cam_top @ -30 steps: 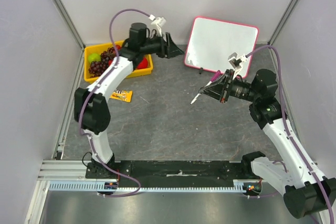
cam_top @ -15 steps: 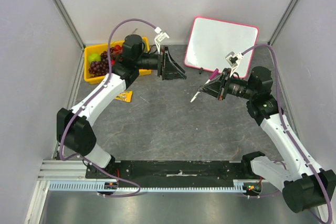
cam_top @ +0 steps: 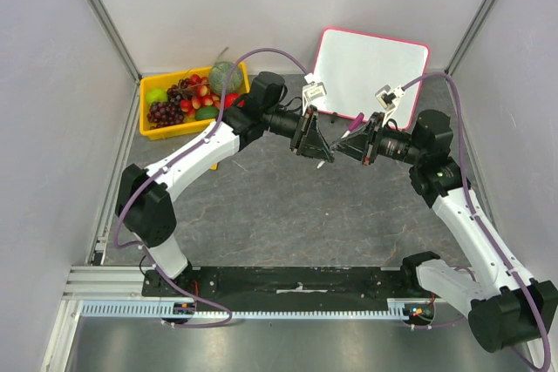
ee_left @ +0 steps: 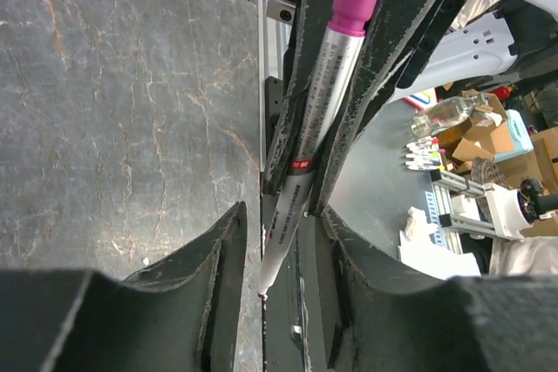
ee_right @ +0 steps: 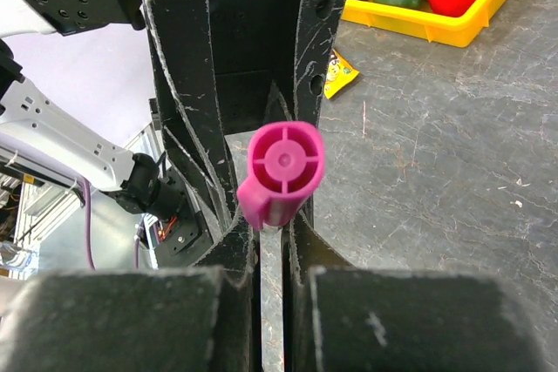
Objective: Write a sentence on the whiteboard
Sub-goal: Pass from the right arm to the left
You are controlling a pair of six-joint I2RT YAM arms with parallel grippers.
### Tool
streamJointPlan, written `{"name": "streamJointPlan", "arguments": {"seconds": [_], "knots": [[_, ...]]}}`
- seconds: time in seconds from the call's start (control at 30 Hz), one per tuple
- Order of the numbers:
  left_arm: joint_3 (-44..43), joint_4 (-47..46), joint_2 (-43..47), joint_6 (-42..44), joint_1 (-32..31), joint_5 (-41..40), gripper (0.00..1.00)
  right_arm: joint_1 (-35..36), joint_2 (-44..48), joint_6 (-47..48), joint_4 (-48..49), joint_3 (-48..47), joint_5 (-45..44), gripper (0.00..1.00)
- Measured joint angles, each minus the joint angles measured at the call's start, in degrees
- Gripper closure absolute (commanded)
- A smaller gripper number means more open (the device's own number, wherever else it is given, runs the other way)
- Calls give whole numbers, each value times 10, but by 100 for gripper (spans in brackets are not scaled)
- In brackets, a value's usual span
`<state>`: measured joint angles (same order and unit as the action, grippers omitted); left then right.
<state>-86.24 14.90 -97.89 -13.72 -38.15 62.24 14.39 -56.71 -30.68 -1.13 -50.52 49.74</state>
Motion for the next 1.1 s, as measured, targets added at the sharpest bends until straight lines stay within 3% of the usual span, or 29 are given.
{"name": "streamJointPlan", "arguments": {"seconds": [0.07,0.17,0.27,0.43,0.67,0.8,0.93,1.1], "knots": [[-2,7,0,8,-2,0,70,0,-1,-1,0,0,-3,100],[-3,17,0,16,-2,5,98,0,-1,-3,1,0,-4,100],[-3,16,0,35,-2,16,98,-1,-3,-17,-1,0,-7,96],[10,4,1,39,-1,17,98,-1,-7,-27,-6,0,-11,54],[85,-22,6,3,49,-15,98,0,-19,-15,-16,0,-44,14],[150,-65,19,-40,105,-34,98,0,-29,8,-54,-3,-97,6],[189,-85,55,-66,148,-57,98,0,-52,26,-100,-7,-191,7],[199,-108,125,-79,157,-63,98,0,-126,26,-145,-31,-341,6]]}}
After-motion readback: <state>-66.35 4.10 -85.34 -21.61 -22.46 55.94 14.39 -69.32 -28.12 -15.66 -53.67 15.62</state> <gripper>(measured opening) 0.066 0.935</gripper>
